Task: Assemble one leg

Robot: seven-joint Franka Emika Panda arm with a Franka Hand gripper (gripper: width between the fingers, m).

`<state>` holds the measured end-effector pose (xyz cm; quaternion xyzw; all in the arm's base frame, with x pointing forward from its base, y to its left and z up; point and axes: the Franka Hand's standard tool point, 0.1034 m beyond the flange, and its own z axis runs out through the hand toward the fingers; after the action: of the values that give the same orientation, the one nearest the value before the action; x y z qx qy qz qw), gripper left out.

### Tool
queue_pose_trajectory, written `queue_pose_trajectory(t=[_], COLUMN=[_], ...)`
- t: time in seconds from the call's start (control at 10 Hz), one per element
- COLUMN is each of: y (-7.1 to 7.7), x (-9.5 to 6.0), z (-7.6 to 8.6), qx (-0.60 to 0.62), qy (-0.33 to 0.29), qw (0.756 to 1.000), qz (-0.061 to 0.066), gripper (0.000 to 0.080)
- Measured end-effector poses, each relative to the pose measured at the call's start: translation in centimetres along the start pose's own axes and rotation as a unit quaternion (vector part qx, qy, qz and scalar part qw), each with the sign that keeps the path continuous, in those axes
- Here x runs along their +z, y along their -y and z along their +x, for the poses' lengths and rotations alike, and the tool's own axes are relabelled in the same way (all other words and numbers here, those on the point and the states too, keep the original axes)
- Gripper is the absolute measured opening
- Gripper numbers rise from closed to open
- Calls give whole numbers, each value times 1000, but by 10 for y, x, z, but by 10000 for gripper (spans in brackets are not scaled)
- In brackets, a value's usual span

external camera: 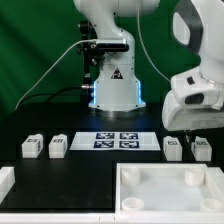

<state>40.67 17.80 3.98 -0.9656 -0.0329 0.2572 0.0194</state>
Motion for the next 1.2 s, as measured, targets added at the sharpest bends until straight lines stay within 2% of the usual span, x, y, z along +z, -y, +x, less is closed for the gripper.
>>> queue_pose_trajectory(t=[0.2,0.4,0.5,0.8,0.9,1.1,1.2], y=[-6,-2,-2,-1,2,2,1], x=[9,13,12,14,20,34,36], z=[-4,-1,4,3,1,-1,0], qx=[13,12,12,16,28,29,31], qy=[84,144,133,135,142,152,149], qw=[996,990,991,991,989,988,988], qz=[2,-1,2,2,8,7,7], gripper=[649,649,649,649,649,649,649])
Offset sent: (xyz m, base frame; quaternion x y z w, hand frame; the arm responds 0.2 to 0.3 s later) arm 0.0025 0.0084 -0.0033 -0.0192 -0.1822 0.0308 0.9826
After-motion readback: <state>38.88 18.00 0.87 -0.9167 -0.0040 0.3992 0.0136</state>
